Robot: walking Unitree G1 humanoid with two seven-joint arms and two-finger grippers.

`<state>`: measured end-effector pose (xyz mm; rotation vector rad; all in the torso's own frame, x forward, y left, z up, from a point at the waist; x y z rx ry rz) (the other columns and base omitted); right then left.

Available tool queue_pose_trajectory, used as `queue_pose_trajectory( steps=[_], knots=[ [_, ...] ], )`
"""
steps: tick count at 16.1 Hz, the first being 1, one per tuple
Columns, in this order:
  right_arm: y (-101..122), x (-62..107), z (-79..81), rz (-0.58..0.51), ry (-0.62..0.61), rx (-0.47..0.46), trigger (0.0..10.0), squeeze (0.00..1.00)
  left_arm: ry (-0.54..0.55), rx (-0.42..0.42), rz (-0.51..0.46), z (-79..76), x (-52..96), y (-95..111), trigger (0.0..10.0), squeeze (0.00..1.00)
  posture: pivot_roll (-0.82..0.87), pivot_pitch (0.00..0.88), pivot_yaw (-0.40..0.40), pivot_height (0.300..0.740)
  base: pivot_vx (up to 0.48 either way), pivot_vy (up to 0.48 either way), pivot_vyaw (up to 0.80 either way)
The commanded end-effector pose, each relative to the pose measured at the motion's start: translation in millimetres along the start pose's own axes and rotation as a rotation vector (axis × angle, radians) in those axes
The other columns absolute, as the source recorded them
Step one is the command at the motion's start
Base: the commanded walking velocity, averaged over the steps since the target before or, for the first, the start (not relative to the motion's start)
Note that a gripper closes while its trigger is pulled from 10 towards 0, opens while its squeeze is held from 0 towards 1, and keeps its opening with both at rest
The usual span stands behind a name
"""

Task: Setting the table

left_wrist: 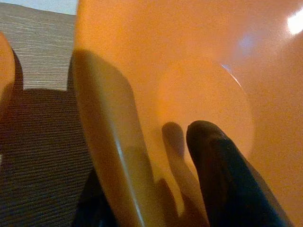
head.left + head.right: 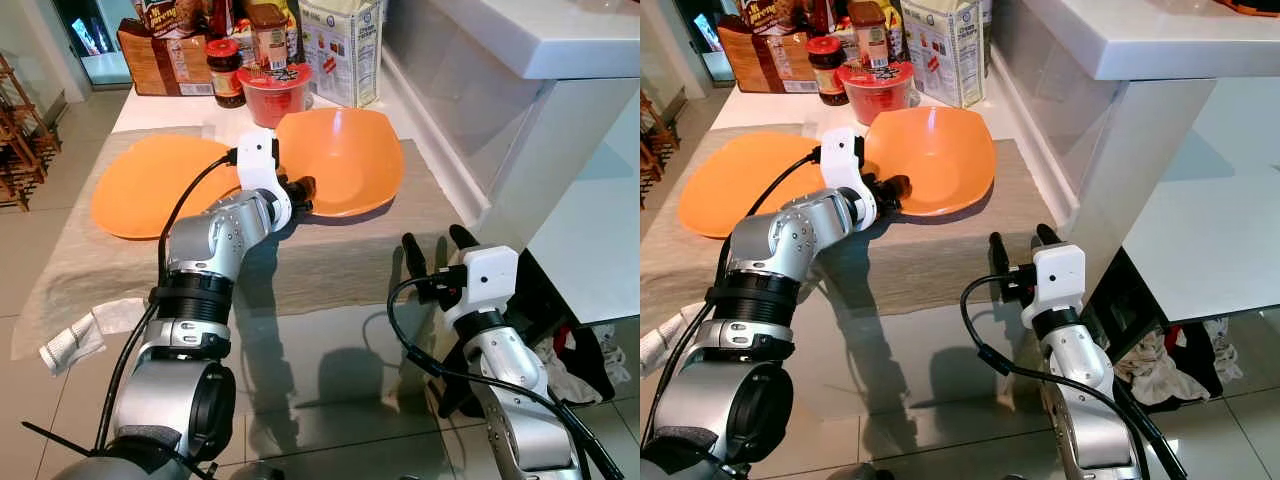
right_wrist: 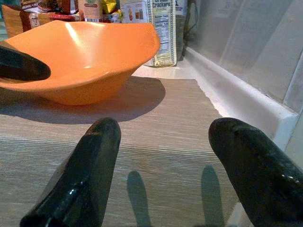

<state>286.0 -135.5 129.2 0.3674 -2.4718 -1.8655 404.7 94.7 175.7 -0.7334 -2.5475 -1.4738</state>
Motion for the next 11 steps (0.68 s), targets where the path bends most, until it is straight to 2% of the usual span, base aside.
queue_pose_trajectory(
  steps=[1,3,4,11],
  knots=[
    [1.0,-2.2,-0.1,-0.003,-0.004,0.001,10.0,0.00,-0.005,0.013,-0.057,-2.0,2.7,6.4,0.0,0.00,-0.03,0.000,0.027,0.740,0.000,0.000,0.00],
    [0.3,-1.8,0.3,-0.002,-0.005,0.002,10.0,0.00,-0.031,-0.081,-0.112,-6.6,4.8,7.5,0.0,0.00,-0.03,0.000,0.028,0.740,0.000,0.000,0.00],
    [0.5,-1.4,0.2,-0.002,-0.006,0.002,10.0,0.00,-0.034,-0.102,-0.107,-7.1,4.6,3.8,0.0,0.00,-0.03,0.000,0.028,0.740,0.000,0.000,0.00],
    [-1.8,0.4,-1.2,0.011,-0.012,0.003,10.0,0.00,-0.032,-0.172,-0.133,-4.0,3.9,-4.1,0.0,0.00,-0.03,0.000,0.027,0.740,0.000,0.000,0.00]
  ],
)
Point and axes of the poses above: a point about 5 cm out from each wrist's last joint towards the gripper, its own x axis pointing back from the gripper into the wrist, its own y axis along the axis of the wrist's last joint, z = x × y, the point moved 3 cm from there along -x, pointing out of the wrist towards the gripper, and after that the axes turned 11 degrees about x, right-handed, at the moved point
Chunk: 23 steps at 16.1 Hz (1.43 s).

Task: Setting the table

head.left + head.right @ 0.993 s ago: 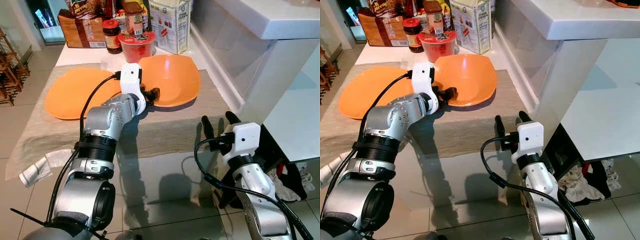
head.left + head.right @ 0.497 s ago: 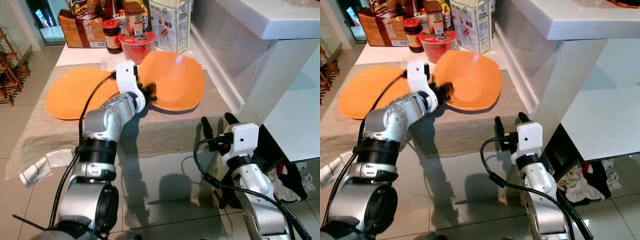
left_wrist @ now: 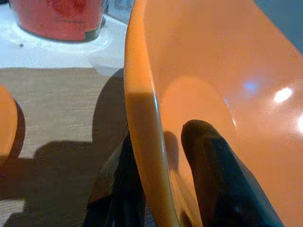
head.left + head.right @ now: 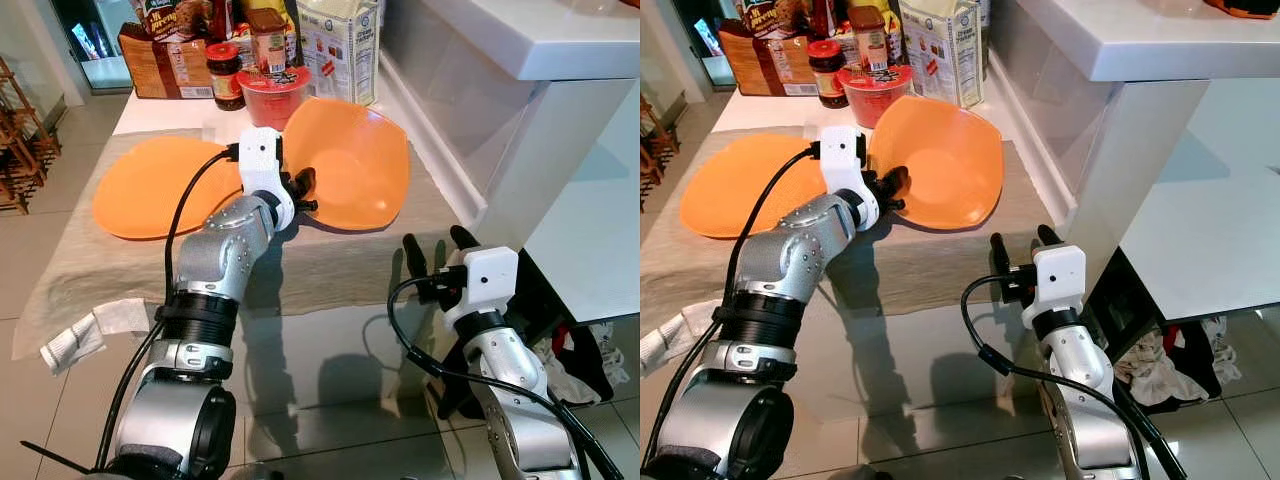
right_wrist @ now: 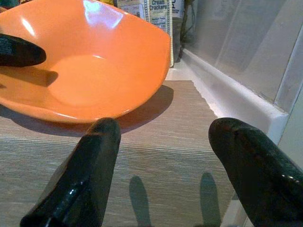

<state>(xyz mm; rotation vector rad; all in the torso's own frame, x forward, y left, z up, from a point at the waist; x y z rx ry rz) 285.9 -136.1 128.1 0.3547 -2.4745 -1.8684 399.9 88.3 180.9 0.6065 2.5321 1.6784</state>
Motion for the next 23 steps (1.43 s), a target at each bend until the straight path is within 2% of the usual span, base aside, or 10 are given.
queue_pose_trajectory(
  steps=[1,3,4,5,10,12,15,20,22,23],
  knots=[
    [-1.2,0.2,-0.6,0.008,-0.005,0.002,10.0,0.00,0.013,-0.034,0.003,3.4,1.1,-3.8,0.0,0.00,-0.03,0.000,0.026,0.740,0.000,0.000,0.00],
    [-1.0,-0.3,-0.9,0.008,-0.006,0.003,10.0,0.00,-0.020,-0.087,-0.051,-0.1,2.2,-1.4,0.0,0.00,-0.04,0.000,0.026,0.740,0.000,0.000,0.00],
    [-0.7,-0.2,-1.7,0.007,-0.008,0.004,10.0,0.00,-0.037,-0.169,-0.110,-1.7,4.4,3.8,0.0,0.00,-0.04,0.001,0.024,0.740,0.000,0.000,0.00],
    [-0.8,0.1,-2.4,0.008,-0.009,0.006,10.0,0.00,-0.061,-0.197,-0.152,-5.4,6.7,7.9,0.0,0.00,-0.04,0.003,0.022,0.740,0.000,0.000,0.00],
    [-1.9,0.3,-2.5,0.011,-0.007,0.011,10.0,0.00,-0.048,-0.202,-0.323,-6.9,14.3,34.9,0.0,0.00,-0.03,0.002,0.021,0.740,0.000,0.000,0.00],
    [-2.5,0.1,-2.0,0.013,-0.006,0.012,10.0,0.00,-0.051,-0.217,-0.355,-7.9,15.0,42.0,0.0,0.00,-0.03,0.000,0.022,0.740,0.000,0.000,0.00],
    [-3.5,-0.2,-1.5,0.015,-0.006,0.014,10.0,0.00,-0.036,-0.257,-0.347,-5.4,13.8,38.8,0.0,0.00,-0.03,0.000,0.027,0.740,0.000,0.000,0.00],
    [-5.9,0.4,-1.6,0.022,-0.006,0.020,10.0,0.00,-0.056,-0.254,-0.340,-9.6,16.8,29.0,0.0,0.00,-0.02,0.000,0.025,0.740,0.000,0.000,0.00],
    [-5.9,-0.1,-2.5,0.021,-0.010,0.021,10.0,0.00,-0.105,-0.298,-0.363,-19.2,23.5,27.0,0.0,0.00,-0.02,0.000,0.022,0.740,0.000,0.000,0.00],
    [-3.3,-1.3,-5.6,0.009,-0.027,0.021,10.0,0.00,-0.143,-0.343,-0.413,-29.2,30.2,34.3,0.0,0.00,-0.02,0.000,0.021,0.740,0.000,0.000,0.00]
  ],
)
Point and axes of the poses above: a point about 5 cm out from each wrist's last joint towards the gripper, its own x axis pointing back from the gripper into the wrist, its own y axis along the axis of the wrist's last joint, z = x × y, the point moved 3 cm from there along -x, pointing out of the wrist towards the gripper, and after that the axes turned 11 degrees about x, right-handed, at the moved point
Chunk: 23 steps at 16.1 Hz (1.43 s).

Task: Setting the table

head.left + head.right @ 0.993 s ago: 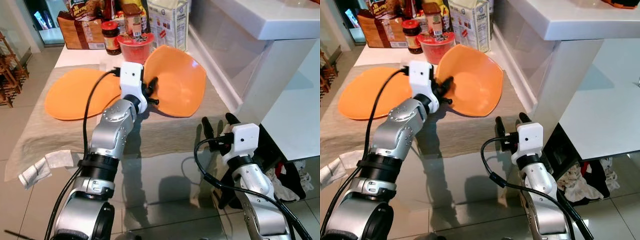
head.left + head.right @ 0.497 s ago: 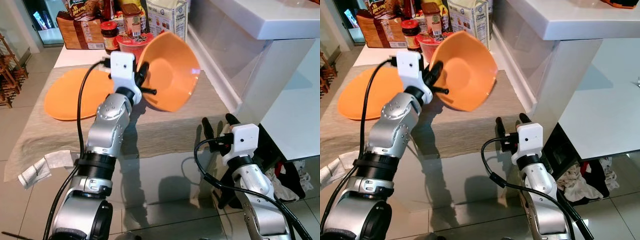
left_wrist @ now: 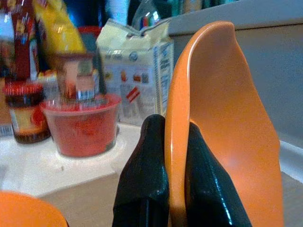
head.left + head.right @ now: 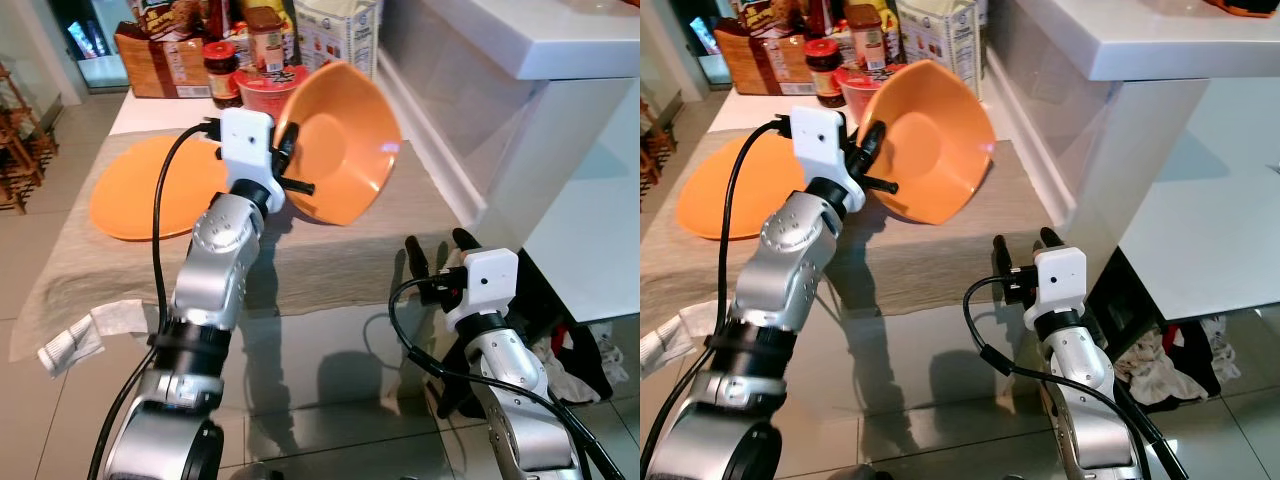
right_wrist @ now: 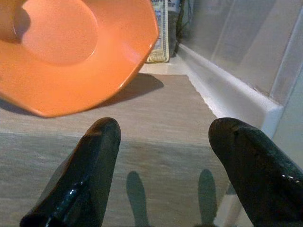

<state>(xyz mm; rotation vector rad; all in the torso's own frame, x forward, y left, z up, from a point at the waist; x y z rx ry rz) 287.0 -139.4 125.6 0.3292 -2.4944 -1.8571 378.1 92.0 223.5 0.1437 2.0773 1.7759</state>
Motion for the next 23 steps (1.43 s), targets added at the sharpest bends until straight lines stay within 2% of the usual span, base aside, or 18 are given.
queue_pose_trajectory(
  steps=[1,3,5,7,8,10,11,12,15,16,17,20,21,23],
  knots=[
    [0.7,-2.4,-4.4,-0.005,-0.019,0.010,10.0,0.00,-0.046,-0.036,-0.035,-9.3,-0.6,9.4,0.0,0.00,-0.02,0.000,0.020,0.740,0.000,0.000,0.00],
    [0.2,-5.0,-5.9,-0.006,-0.026,0.012,10.0,0.00,-0.038,-0.047,-0.079,-5.0,0.2,20.4,0.0,0.00,-0.01,0.000,0.017,0.740,0.000,0.000,0.00],
    [-2.1,-5.9,-4.9,-0.001,-0.026,0.015,10.0,0.00,-0.011,-0.011,-0.075,0.1,1.9,20.2,0.0,0.00,0.00,0.000,0.012,0.740,0.000,0.000,0.00],
    [-3.0,-6.4,-7.1,-0.001,-0.045,0.020,10.0,0.00,-0.028,-0.048,-0.118,-3.2,8.6,22.1,0.0,0.00,0.00,0.000,0.011,0.740,0.000,0.000,0.00],
    [-1.9,-7.0,-12.6,-0.010,-0.083,0.023,10.0,0.00,-0.030,-0.049,-0.130,-2.2,14.8,19.5,0.0,0.00,0.00,0.000,0.012,0.740,0.000,0.000,0.00],
    [5.3,-7.0,-28.2,-0.046,-0.175,0.021,10.0,0.00,0.053,-0.067,-0.119,14.2,26.1,11.7,0.0,0.00,0.00,0.000,0.017,0.740,0.000,0.000,0.00],
    [6.8,-6.8,-32.2,-0.053,-0.196,0.026,10.0,0.00,0.064,-0.082,-0.126,16.4,28.7,12.4,0.0,0.00,0.00,0.000,0.017,0.740,0.000,0.000,0.00],
    [6.8,-7.1,-35.5,-0.055,-0.214,0.035,10.0,0.00,0.070,-0.094,-0.164,15.3,31.3,19.2,0.0,0.00,0.01,0.000,0.015,0.740,0.000,0.000,0.00],
    [5.6,-8.9,-32.1,-0.058,-0.204,0.047,10.0,0.00,0.073,-0.115,-0.244,6.9,28.8,36.7,0.0,0.00,0.01,0.000,0.011,0.740,0.000,0.000,0.00],
    [5.3,-10.4,-30.8,-0.061,-0.202,0.051,10.0,0.00,0.105,-0.091,-0.295,12.2,22.7,57.1,0.0,0.00,0.02,0.000,0.011,0.740,0.000,0.000,0.00],
    [5.3,-10.5,-30.2,-0.063,-0.203,0.050,10.0,0.00,0.116,-0.113,-0.311,18.1,22.5,65.3,0.0,0.00,0.02,0.000,0.013,0.740,0.000,0.000,0.00],
    [5.5,-9.7,-30.6,-0.067,-0.208,0.048,10.0,0.00,0.111,-0.180,-0.275,30.6,27.4,63.8,0.0,0.00,0.03,0.000,0.015,0.740,0.000,0.000,0.00],
    [5.9,-9.1,-31.3,-0.070,-0.208,0.048,10.0,0.00,0.129,-0.214,-0.224,43.6,35.3,55.0,0.0,0.00,0.03,0.000,0.013,0.740,0.000,0.000,0.00],
    [5.8,-8.9,-31.8,-0.074,-0.204,0.049,10.0,0.00,0.170,-0.221,-0.180,57.0,48.8,46.4,0.0,0.00,0.04,0.000,0.006,0.740,0.000,0.000,0.00]
  ],
)
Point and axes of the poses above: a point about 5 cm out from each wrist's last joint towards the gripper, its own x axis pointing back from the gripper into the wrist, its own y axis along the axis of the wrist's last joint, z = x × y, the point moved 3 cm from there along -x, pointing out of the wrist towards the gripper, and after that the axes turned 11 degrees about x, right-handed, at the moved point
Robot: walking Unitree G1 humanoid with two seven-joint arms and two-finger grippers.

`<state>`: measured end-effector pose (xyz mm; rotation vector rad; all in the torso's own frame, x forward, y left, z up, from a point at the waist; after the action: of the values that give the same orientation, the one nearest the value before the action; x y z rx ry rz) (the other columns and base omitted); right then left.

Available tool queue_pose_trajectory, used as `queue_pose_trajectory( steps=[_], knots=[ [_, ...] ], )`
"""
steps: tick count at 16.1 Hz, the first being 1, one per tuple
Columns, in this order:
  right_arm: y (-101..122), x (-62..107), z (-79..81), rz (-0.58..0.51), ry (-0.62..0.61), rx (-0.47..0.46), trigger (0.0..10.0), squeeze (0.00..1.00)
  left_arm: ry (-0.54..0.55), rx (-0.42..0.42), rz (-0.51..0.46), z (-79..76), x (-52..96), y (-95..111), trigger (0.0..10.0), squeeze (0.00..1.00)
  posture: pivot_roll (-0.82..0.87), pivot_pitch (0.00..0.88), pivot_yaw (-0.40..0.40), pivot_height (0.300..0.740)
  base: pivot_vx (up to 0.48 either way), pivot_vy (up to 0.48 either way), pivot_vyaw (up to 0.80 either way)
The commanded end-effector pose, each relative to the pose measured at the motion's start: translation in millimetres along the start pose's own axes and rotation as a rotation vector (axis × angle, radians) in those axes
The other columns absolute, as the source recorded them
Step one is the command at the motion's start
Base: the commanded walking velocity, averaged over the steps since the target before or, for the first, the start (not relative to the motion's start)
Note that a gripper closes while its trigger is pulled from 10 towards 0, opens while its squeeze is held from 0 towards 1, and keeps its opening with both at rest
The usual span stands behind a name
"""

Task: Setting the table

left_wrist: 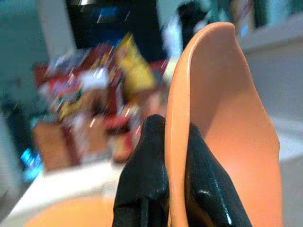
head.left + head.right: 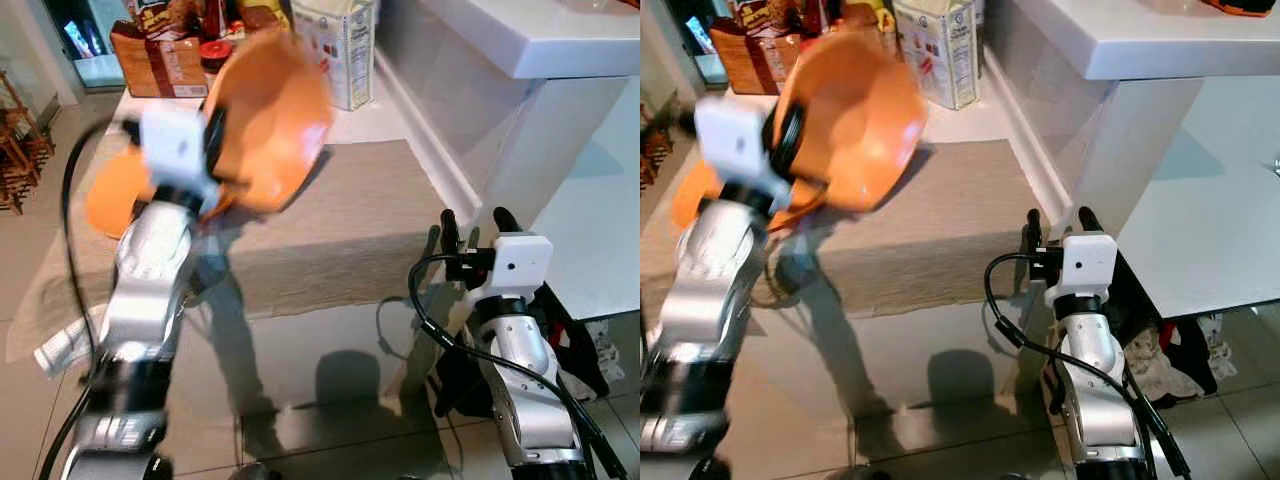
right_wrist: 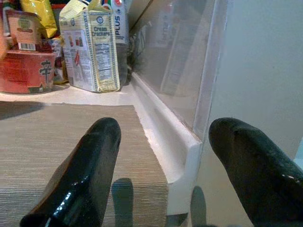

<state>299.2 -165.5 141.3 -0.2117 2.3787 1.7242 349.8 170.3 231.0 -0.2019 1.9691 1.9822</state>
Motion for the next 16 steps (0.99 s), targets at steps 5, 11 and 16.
queue_pose_trajectory(
  steps=[5,11,16],
  knots=[
    [-2.6,-3.3,8.4,-0.003,0.032,-0.003,10.0,0.00,0.004,0.037,-0.097,-7.0,-2.2,26.1,0.0,0.00,0.06,0.000,-0.007,0.740,-0.050,0.000,0.00],
    [-6.4,0.9,6.6,0.006,0.037,0.000,10.0,0.00,-0.001,0.066,-0.090,-12.0,-3.4,26.0,0.0,0.00,0.04,0.000,-0.006,0.740,-0.436,0.000,0.00],
    [-8.9,3.2,5.5,0.016,0.042,0.007,10.0,0.00,-0.055,0.101,-0.070,-27.8,-1.7,20.8,0.0,0.00,0.03,0.000,-0.004,0.740,0.000,0.000,0.00]
  ],
)
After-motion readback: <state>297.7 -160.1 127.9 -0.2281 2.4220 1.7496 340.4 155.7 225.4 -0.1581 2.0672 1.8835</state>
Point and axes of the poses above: a point about 5 cm out from each wrist's last joint towards the gripper, its own x axis pointing back from the gripper into the wrist, its own y axis along the axis of the wrist's last joint, z = x × y, the point moved 3 cm from there along -x, pointing out of the wrist towards the gripper, and after that the axes turned 11 degrees about x, right-handed, at the moved point
